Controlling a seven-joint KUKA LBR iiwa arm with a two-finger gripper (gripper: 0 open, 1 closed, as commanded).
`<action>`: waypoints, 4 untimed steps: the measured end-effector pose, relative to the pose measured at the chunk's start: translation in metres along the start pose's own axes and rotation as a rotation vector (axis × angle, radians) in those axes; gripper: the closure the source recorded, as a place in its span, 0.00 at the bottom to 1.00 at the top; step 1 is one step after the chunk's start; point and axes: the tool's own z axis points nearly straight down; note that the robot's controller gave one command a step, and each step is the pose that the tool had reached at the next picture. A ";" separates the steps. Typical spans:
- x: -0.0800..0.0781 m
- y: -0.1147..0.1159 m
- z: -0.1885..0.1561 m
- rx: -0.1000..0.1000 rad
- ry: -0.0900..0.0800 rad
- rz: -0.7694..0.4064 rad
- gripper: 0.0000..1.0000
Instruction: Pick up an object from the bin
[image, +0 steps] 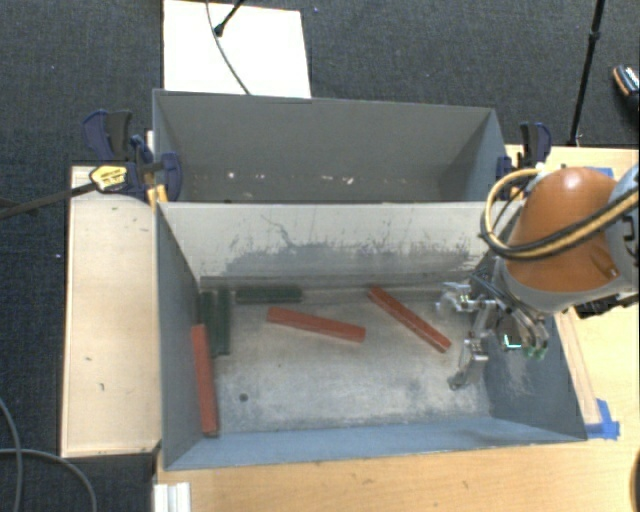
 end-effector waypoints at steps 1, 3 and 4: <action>-0.041 0.069 0.082 -0.003 -0.006 0.111 0.00; -0.069 0.138 0.079 0.000 -0.006 0.025 1.00; -0.045 0.116 -0.053 0.000 -0.014 0.026 1.00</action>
Offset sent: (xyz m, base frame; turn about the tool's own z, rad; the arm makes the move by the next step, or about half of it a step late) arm 0.0402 0.0645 -0.0795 0.1151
